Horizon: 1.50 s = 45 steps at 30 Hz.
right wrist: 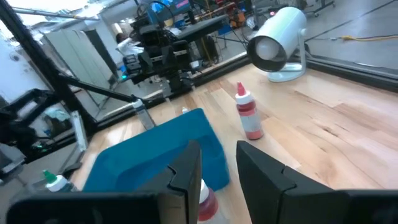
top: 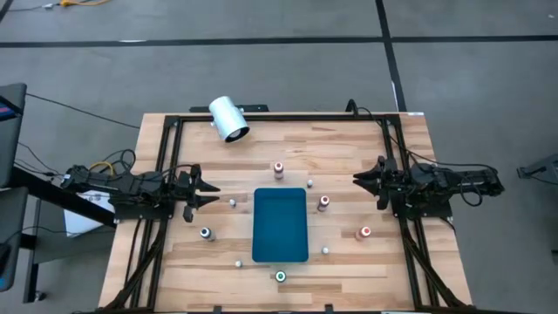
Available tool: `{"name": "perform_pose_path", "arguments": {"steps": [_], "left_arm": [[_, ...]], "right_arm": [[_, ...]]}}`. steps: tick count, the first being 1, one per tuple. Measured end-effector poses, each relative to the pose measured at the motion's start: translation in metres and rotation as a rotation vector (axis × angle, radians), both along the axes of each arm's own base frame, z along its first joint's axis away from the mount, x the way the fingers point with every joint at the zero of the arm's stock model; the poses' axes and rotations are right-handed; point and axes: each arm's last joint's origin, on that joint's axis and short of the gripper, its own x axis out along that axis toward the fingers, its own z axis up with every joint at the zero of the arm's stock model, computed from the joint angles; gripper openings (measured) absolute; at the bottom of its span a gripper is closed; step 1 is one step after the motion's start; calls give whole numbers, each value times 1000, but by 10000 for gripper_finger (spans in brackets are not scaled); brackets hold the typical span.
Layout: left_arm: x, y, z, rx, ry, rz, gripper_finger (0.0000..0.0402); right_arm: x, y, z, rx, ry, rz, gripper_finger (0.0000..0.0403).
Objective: Pick & Place food coloring
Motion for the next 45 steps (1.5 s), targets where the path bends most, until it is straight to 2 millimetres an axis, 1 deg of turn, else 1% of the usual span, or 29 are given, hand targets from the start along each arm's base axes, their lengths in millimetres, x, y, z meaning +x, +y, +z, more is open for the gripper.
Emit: {"name": "perform_pose_path", "arguments": {"steps": [3,5,20,23,25,28,31,33,36,40,45], "left_arm": [[0,0,0,0,0,0,121],[0,0,0,0,-1,0,121],[0,1,3,-4,-28,29,121],[0,1,4,-52,-41,40,121],[0,1,8,-105,-83,46,121],[-1,2,18,-88,-144,55,121],[-5,3,38,-14,-182,75,121],[-9,4,51,13,-170,105,121],[-18,7,68,31,-93,132,121],[-31,8,85,-50,37,118,121],[-39,6,102,-225,143,8,121]], "right_arm": [[-1,-4,0,-15,5,-104,93],[0,-5,-1,-19,14,-124,93],[0,-6,0,-17,4,-133,93],[0,-6,0,-17,6,-133,93],[0,-6,0,-17,6,-133,93],[0,-6,-1,-18,7,-134,93],[0,-6,-1,-18,8,-134,93],[0,-6,-1,-18,8,-134,93],[0,-6,-1,-18,8,-134,93],[0,-6,-1,-18,8,-135,93],[0,-6,-1,-18,7,-136,93]]}}
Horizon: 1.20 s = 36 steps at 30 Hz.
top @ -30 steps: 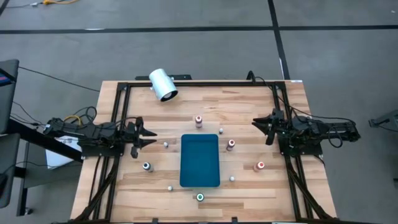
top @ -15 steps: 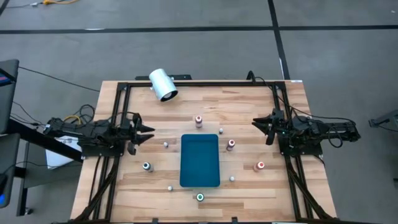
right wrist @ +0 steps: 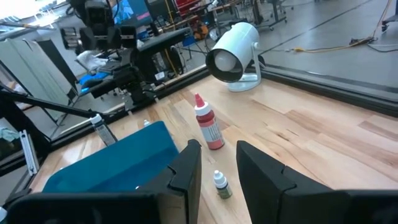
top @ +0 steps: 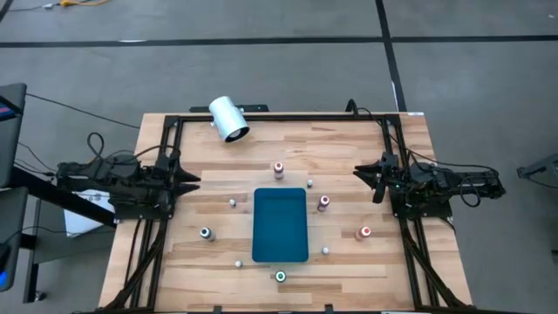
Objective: Pick & Place food coloring
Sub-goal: Put the large black food coloring bottle into the blue bin
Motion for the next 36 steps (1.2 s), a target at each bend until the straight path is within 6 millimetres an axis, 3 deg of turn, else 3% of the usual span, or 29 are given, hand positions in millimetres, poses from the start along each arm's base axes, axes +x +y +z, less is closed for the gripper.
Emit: {"name": "perform_pose_path", "arguments": {"steps": [5,15,21,28,36], "left_arm": [[6,-5,6,-200,101,-95,121],[38,-17,-12,-437,452,-217,121],[45,-19,-17,-455,528,-207,121],[36,-15,11,-445,738,-33,121],[55,-22,49,-395,782,-13,121]], "right_arm": [[0,0,0,0,0,0,93],[0,0,0,0,0,0,93],[0,0,0,0,-1,0,93],[0,0,0,0,-1,0,93],[0,0,0,0,-1,1,93]]}}
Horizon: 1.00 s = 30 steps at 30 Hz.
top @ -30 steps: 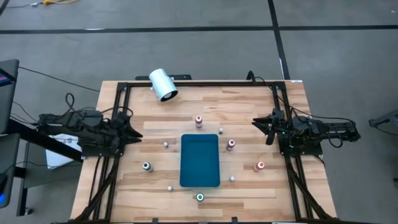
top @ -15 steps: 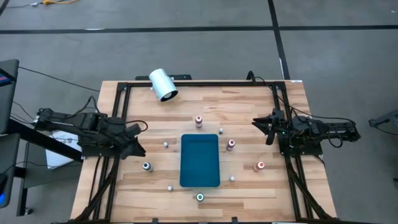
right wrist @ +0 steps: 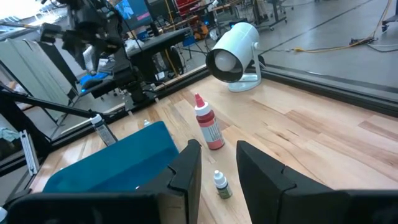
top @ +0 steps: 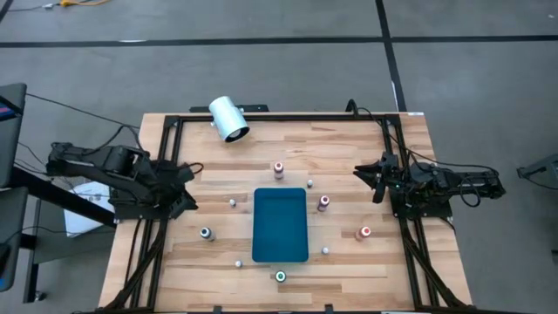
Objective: Pick & Place food coloring
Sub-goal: Put the large black food coloring bottle into the blue bin
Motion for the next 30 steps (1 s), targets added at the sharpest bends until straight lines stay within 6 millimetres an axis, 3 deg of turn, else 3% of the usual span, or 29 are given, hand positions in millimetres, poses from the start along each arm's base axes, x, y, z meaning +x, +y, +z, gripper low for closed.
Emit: {"name": "perform_pose_path", "arguments": {"steps": [15,22,30], "left_arm": [[27,-19,-12,72,120,-261,121],[29,-16,-13,171,114,-166,121],[27,-21,-12,39,158,-94,121]], "right_arm": [[0,0,0,0,0,0,93],[0,0,0,0,0,0,93],[0,0,0,0,1,0,93]]}}
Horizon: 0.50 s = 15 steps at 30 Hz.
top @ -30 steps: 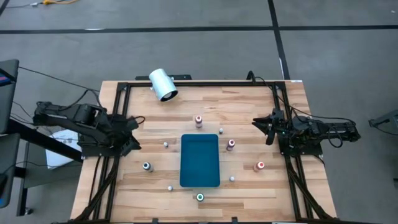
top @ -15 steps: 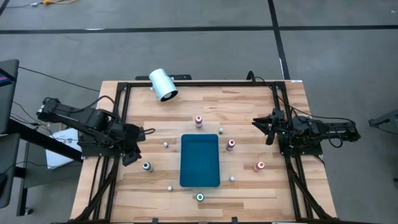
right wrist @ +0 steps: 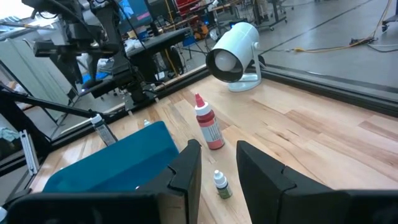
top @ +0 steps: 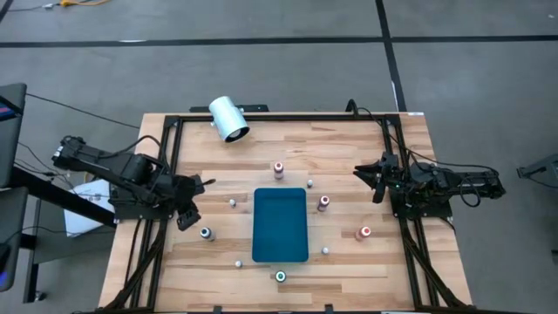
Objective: Pick & Place food coloring
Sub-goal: Put the large black food coloring bottle into the blue bin
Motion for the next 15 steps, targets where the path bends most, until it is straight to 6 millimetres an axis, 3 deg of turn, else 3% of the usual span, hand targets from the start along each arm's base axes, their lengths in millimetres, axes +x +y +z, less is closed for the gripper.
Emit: {"name": "perform_pose_path", "arguments": {"steps": [9,15], "left_arm": [[-5,-12,0,-80,54,184,125],[-10,-24,-1,-81,51,258,157]], "right_arm": [[0,0,0,0,0,0,93],[0,0,0,0,0,0,93]]}}
